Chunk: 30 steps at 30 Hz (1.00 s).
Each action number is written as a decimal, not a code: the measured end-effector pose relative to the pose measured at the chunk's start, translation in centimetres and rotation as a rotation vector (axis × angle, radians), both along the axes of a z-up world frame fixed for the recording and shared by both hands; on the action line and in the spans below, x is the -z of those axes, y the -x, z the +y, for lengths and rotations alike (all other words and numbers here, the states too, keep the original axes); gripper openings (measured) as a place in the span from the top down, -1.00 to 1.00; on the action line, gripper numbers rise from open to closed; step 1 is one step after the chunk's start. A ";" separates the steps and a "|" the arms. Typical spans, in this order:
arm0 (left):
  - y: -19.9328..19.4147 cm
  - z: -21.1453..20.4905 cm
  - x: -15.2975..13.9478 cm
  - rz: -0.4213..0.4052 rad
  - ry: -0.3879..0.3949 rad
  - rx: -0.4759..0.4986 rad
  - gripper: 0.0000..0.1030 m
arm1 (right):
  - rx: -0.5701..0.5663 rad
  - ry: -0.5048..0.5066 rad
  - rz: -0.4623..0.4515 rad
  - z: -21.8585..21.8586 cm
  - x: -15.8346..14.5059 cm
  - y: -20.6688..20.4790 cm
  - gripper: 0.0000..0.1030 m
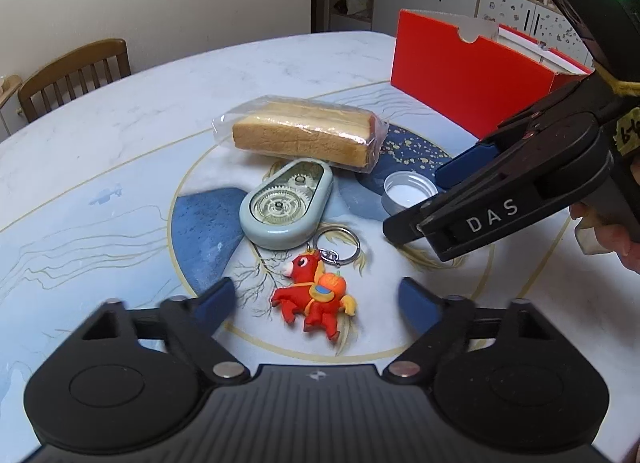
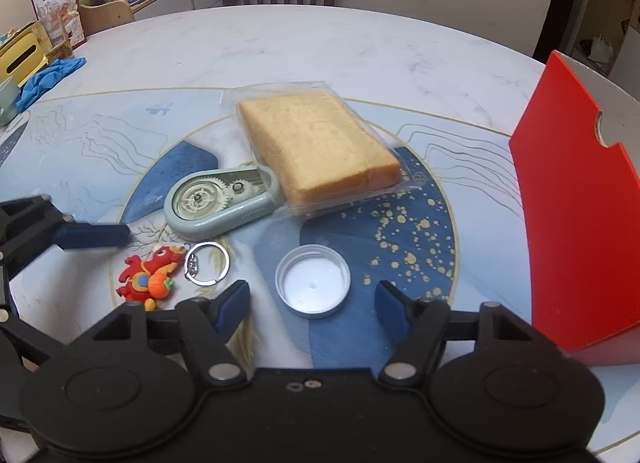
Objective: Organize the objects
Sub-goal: 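Grasp the red horse keychain with the left tool while the right grasps the white jar lid, then carry the red horse keychain and white jar lid over the red shoebox with both tools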
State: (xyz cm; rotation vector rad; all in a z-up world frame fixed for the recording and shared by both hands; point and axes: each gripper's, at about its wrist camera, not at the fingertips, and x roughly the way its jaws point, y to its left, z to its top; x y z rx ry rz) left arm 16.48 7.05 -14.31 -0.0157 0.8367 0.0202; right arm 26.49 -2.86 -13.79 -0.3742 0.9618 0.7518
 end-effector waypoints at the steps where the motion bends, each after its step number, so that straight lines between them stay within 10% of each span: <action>1: 0.0 -0.1 0.0 -0.002 -0.009 -0.004 -0.41 | -0.001 -0.001 -0.001 0.1 0.0 0.0 -0.26; 11: 0.3 -0.2 -0.5 0.008 -0.010 -0.025 0.19 | -0.004 -0.018 -0.004 -0.1 -0.3 0.0 0.25; 30: 0.4 -3.6 -3.4 -0.012 0.001 -0.116 0.26 | -0.072 -0.055 0.001 -6.2 -4.3 1.1 0.26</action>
